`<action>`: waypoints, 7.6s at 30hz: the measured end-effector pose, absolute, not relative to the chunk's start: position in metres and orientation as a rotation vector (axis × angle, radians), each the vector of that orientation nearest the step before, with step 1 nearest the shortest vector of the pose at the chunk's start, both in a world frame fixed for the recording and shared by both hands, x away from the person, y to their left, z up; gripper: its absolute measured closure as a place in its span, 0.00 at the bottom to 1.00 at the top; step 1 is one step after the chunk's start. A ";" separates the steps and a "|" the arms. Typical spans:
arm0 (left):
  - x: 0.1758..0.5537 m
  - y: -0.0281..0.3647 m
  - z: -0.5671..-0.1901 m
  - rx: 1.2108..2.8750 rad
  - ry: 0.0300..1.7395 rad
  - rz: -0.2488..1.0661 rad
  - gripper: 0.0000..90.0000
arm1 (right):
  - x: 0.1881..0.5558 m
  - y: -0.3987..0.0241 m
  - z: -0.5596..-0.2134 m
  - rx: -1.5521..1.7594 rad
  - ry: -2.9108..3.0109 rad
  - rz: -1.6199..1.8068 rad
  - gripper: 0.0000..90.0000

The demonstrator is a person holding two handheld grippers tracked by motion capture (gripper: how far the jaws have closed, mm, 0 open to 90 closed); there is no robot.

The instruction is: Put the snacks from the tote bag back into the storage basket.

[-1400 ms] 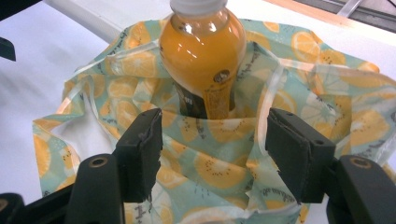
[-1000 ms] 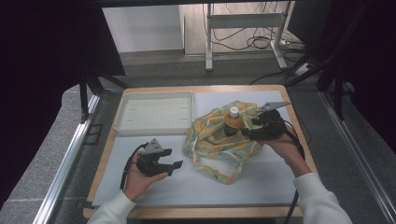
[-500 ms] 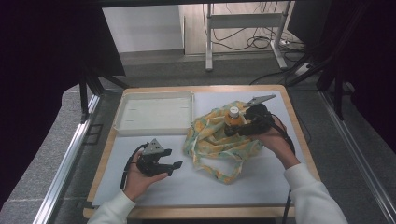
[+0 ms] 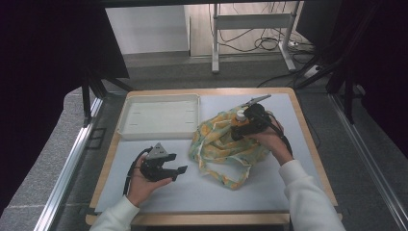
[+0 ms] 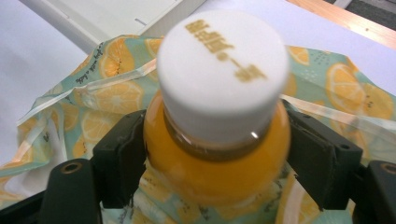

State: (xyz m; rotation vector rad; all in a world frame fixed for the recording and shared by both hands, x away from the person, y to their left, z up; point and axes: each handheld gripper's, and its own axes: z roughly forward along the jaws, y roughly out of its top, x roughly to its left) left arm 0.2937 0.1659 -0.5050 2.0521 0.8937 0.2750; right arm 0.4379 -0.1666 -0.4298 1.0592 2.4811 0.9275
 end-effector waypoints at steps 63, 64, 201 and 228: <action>0.298 0.165 -0.512 2.077 0.884 0.257 0.39 | 0.413 -0.128 -0.322 0.865 2.435 1.100 0.33; 0.297 0.165 -0.512 2.079 0.885 0.256 0.39 | 0.413 -0.126 -0.321 0.869 2.435 1.105 0.33; 0.298 0.166 -0.513 2.106 0.862 0.243 0.39 | 0.482 0.022 -0.400 0.895 2.569 0.995 0.33; 0.298 0.167 -0.512 2.110 0.860 0.240 0.39 | 0.501 0.019 -0.427 0.977 2.563 0.940 0.33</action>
